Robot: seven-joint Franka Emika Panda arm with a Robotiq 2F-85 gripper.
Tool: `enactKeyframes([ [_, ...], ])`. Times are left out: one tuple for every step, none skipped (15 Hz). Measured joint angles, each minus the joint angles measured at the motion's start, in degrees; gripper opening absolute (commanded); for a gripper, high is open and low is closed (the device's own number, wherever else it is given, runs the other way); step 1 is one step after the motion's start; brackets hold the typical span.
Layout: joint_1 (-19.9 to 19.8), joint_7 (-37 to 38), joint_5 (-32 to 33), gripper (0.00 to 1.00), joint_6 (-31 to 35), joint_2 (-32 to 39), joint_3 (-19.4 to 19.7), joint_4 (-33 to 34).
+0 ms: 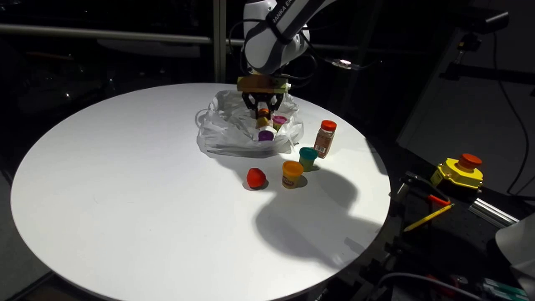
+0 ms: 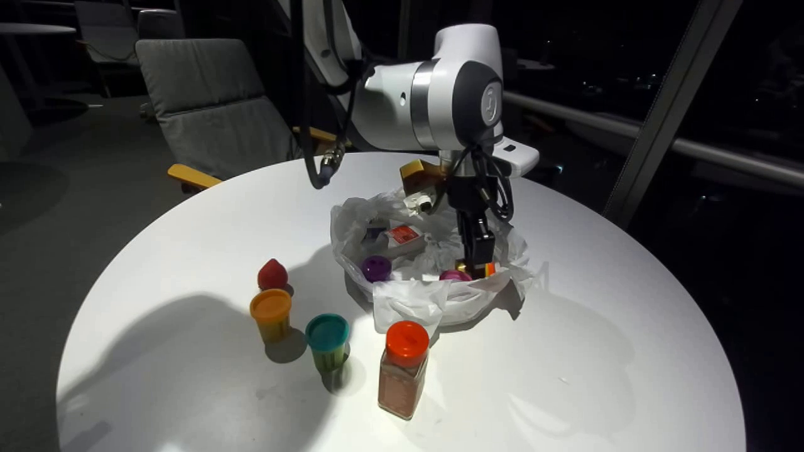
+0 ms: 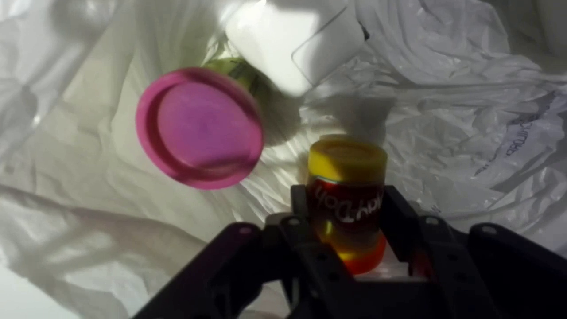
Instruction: Remove the containers and strawberry plush toy from the white plastic and place them on the table
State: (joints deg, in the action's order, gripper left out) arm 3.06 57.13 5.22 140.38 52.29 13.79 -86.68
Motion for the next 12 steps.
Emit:
enactKeyframes([
  [0.1, 0.0, 0.0, 0.19, 1.1, -0.5, 0.0, -0.4],
  [0.4, 0.0, 0.0, 0.19, 2.5, -1.5, 0.0, -1.2],
  [0.9, 0.0, 0.0, 0.19, 3.9, -3.0, 0.0, -2.6],
  [1.6, -0.1, 0.0, 0.19, 5.0, -5.0, -0.1, -4.4],
  [2.5, -0.4, 0.1, 0.19, 5.7, -7.6, -0.1, -6.5],
  [3.5, -1.1, 0.1, 0.19, 5.9, -10.1, -0.3, -8.7],
  [4.5, -2.1, 0.2, 0.19, 5.9, -12.7, -0.7, -10.8],
  [5.4, -3.3, 0.3, 0.19, 5.8, -15.3, -1.3, -12.9],
  [6.3, -5.0, 0.3, 0.19, 5.3, -17.7, -2.3, -14.8],
  [7.0, -6.6, 0.3, 0.19, 4.6, -20.1, -3.6, -16.5],
  [7.7, -7.9, 0.3, 0.19, 3.8, -22.3, -5.2, -18.1],
  [8.4, -9.0, 0.3, 0.19, 2.8, -24.2, -6.9, -19.3],
])
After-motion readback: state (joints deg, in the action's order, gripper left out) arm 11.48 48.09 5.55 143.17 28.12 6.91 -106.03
